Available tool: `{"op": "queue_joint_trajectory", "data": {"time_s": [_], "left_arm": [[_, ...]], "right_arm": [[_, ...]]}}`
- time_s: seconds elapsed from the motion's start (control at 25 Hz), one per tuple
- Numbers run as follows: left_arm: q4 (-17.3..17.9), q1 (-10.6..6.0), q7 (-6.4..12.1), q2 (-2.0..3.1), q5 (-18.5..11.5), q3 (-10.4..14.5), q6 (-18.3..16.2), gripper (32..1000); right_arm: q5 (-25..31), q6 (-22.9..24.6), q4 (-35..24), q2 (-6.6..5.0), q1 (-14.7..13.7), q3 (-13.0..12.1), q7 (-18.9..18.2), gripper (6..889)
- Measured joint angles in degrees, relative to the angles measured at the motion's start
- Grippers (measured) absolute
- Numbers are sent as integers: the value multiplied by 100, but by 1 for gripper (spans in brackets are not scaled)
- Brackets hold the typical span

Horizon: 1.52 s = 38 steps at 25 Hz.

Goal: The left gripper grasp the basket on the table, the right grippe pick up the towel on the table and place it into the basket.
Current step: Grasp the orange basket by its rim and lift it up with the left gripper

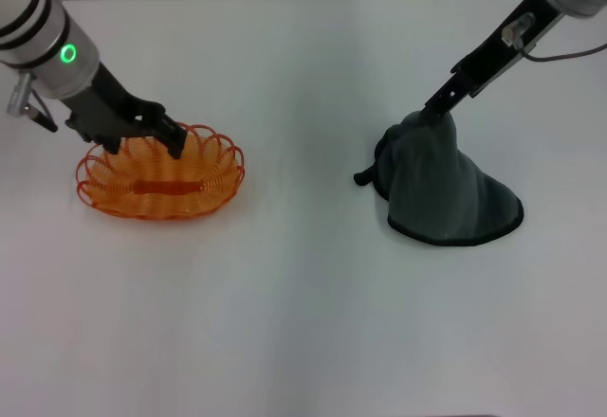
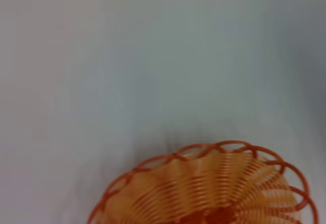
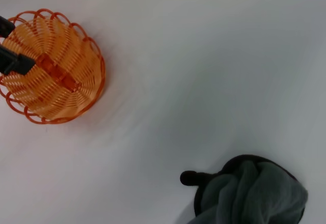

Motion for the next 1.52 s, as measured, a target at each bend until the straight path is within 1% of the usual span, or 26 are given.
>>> {"op": "queue_joint_trajectory", "data": {"time_s": [0.16, 0.28, 0.48, 0.52, 0.56, 0.64, 0.76, 0.88, 1.0, 1.2, 1.48, 1.52], "left_arm": [[-109, 36, 3, 37, 273, -53, -157, 890], [-225, 57, 4, 104, 310, -143, -255, 890], [-516, 104, 6, 231, 315, -169, -533, 890], [-516, 104, 6, 231, 315, -169, -533, 890], [-628, 120, 9, 271, 317, -168, -640, 890], [-729, 157, 10, 318, 319, -167, -771, 890], [-792, 207, 11, 348, 320, -167, -895, 890], [-893, 230, 26, 364, 322, -166, -997, 891], [-986, 231, 46, 370, 322, -145, -1113, 891], [-1111, 239, 62, 356, 322, -110, -1257, 890], [-1167, 275, 65, 351, 322, -111, -1311, 890], [-1175, 284, 68, 345, 322, -112, -1314, 890]], "right_arm": [[0, 55, 0, 2, -8, 0, 0, 804], [0, 64, 0, 1, -15, 0, 0, 803], [0, 69, 0, 6, -21, 0, -21, 802], [0, 69, 0, 10, -18, 0, -25, 801], [1, 69, 0, 15, -14, 3, -34, 801], [5, 69, 0, 23, -7, 15, -61, 800], [8, 74, 0, 25, -7, 24, -78, 800], [9, 77, 0, 26, -9, 26, -79, 799], [9, 77, 0, 27, -8, 26, -79, 798], [9, 77, 0, 35, -3, 10, -86, 796], [9, 77, 0, 37, 9, 9, -99, 794], [9, 77, 0, 37, 9, 11, -105, 794]]}}
